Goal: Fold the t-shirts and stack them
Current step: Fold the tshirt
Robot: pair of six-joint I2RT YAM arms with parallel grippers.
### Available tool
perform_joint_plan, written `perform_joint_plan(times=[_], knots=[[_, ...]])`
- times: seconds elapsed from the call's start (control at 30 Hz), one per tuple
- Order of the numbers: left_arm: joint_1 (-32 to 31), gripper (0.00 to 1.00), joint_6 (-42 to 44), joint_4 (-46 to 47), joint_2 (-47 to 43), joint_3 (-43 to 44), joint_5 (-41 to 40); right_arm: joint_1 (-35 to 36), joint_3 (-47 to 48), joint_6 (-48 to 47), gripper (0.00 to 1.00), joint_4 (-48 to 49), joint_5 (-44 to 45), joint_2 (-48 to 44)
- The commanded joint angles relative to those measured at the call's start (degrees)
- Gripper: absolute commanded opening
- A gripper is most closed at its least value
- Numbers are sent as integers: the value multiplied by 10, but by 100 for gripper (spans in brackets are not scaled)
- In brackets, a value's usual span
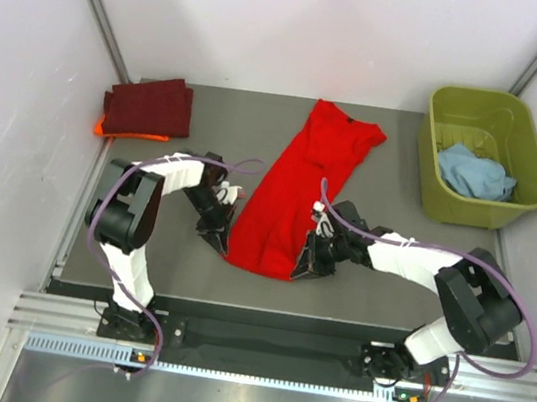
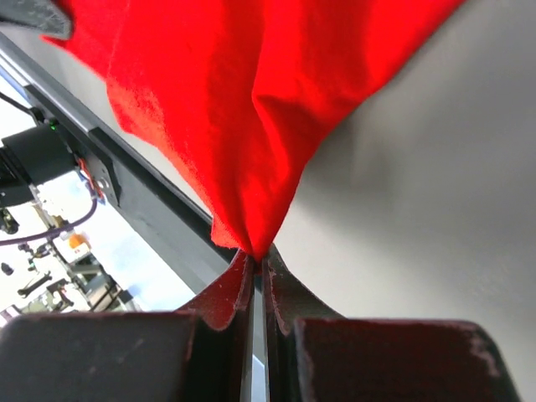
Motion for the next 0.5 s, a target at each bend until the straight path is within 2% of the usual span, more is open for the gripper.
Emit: perform_joint_plan(times=[0.0, 0.2, 0.47], knots=[[-19, 0, 21, -10, -58, -17, 36, -14, -20, -26, 0, -22, 9, -45], [-96, 0, 28, -13, -82, -29, 59, -34, -54, -49, 0, -44, 14, -88], [-201, 0, 59, -34, -58, 14, 93, -79, -80, -89, 0, -97, 18, -142]])
